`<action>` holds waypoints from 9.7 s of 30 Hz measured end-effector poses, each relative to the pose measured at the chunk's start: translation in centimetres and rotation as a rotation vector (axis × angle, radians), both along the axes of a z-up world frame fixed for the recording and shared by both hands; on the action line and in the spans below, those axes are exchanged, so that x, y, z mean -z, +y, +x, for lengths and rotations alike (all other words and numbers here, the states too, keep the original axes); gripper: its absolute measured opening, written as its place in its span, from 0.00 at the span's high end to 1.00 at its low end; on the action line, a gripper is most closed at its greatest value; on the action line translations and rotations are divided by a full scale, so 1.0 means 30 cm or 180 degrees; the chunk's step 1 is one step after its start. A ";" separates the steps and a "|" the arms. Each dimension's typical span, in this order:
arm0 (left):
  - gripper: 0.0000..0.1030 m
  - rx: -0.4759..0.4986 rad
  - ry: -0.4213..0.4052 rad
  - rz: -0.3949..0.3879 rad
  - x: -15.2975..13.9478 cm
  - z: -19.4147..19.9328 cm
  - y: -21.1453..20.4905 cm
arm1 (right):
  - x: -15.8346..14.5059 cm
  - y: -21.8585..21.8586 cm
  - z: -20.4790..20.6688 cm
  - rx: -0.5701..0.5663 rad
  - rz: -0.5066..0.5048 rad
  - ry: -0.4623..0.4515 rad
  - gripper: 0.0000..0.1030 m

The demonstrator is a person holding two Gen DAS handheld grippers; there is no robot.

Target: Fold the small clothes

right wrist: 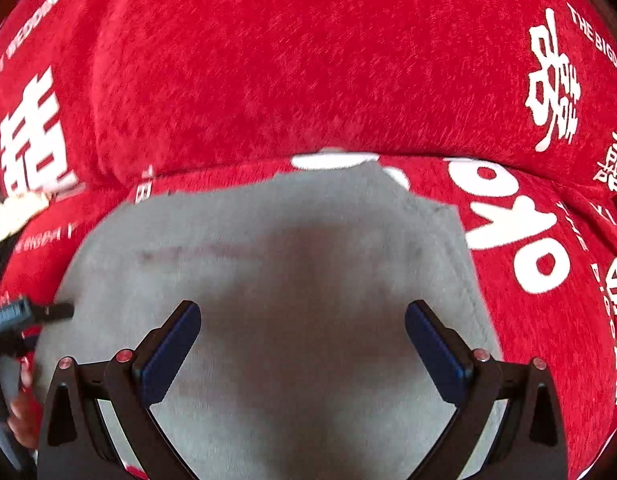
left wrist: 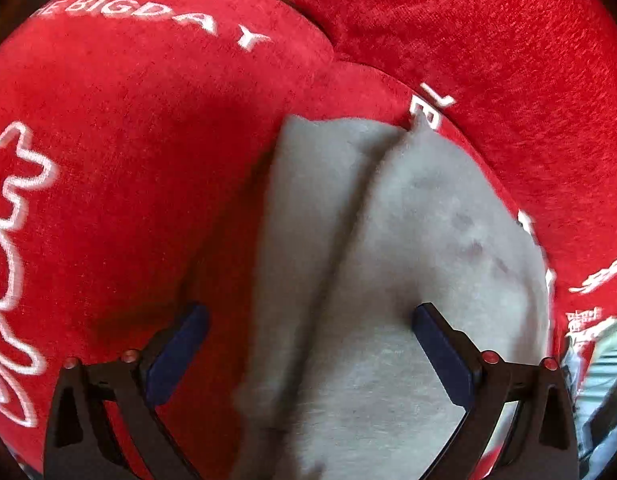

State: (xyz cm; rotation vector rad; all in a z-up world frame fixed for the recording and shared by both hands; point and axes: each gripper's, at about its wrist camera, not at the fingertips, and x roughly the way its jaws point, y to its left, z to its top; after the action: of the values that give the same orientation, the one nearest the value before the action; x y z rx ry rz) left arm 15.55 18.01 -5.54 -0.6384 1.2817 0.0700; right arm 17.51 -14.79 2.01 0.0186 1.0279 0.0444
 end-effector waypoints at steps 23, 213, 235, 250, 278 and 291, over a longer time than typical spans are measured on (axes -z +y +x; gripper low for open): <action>0.72 0.0455 -0.0259 0.0478 -0.189 0.045 -0.162 | 0.087 0.037 -0.008 -0.0268 -0.0254 0.0282 0.00; 0.00 0.0851 -0.0372 0.0924 -0.275 -0.006 -0.806 | -0.026 -0.319 -0.111 -0.0741 0.0269 -0.0119 0.34; 0.00 0.1040 -0.0368 0.1034 -0.187 0.112 -0.867 | 0.075 -0.423 0.166 -0.0542 0.0544 0.0226 0.28; 0.00 0.1010 -0.0484 0.0479 -0.290 0.050 -0.714 | 0.008 -0.784 -0.033 0.0072 0.1360 0.0200 0.20; 0.53 0.1456 -0.0332 -0.0130 -0.232 0.142 -0.864 | 0.039 -0.446 0.075 -0.0546 0.1477 0.0219 0.59; 0.53 0.1567 -0.0392 -0.0090 -0.444 -0.070 -0.778 | -0.155 -0.329 -0.179 -0.0624 0.1213 0.0068 0.59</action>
State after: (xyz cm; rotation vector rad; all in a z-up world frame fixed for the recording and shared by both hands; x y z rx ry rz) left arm 13.44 -5.33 7.78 -0.3312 1.2895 -0.3873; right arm 12.14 -24.67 6.65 0.2656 1.0277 0.4189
